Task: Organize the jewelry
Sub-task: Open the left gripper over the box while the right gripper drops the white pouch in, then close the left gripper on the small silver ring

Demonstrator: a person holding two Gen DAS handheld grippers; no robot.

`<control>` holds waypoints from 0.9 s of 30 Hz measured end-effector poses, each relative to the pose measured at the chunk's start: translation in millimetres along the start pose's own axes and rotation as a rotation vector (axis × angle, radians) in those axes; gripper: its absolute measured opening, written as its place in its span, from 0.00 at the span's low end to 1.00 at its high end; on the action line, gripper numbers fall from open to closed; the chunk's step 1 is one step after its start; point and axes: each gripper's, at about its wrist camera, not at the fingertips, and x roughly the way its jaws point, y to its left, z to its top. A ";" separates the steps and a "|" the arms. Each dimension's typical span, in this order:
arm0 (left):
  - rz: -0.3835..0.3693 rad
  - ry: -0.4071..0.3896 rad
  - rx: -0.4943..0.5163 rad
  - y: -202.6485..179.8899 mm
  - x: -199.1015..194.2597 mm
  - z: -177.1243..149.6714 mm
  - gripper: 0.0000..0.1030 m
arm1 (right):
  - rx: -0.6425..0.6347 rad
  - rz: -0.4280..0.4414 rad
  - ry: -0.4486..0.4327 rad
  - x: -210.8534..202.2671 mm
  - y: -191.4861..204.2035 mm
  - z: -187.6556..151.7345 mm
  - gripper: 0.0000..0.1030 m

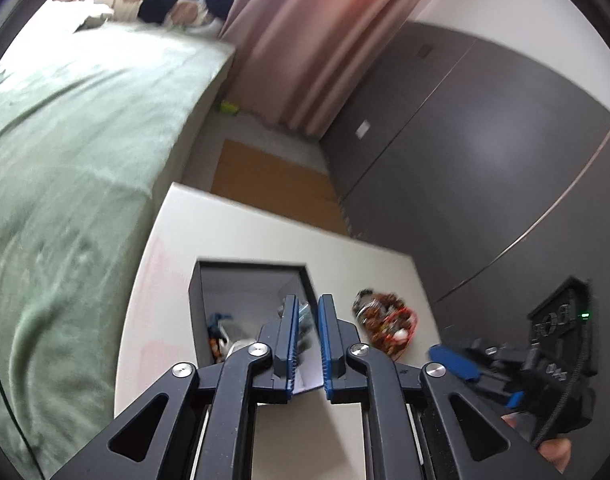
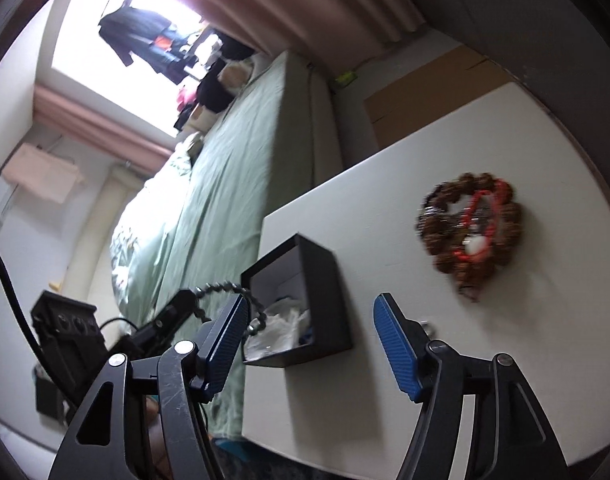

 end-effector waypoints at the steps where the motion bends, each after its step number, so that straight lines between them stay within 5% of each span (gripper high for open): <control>1: 0.009 0.017 -0.005 -0.1 3.3 -1.1 0.20 | 0.007 -0.002 -0.005 -3.4 -2.7 0.7 0.64; 5: 0.040 -0.002 0.002 -4.0 2.9 -6.0 0.46 | 0.017 -0.017 -0.022 -11.6 -6.4 2.6 0.64; 7: 0.032 -0.012 0.015 -7.3 1.3 -7.8 0.49 | 0.025 -0.026 -0.025 -14.6 -10.0 3.4 0.64; 27: -0.032 0.087 0.225 -71.8 40.6 -41.6 0.49 | 0.116 -0.094 -0.101 -54.9 -54.1 14.0 0.64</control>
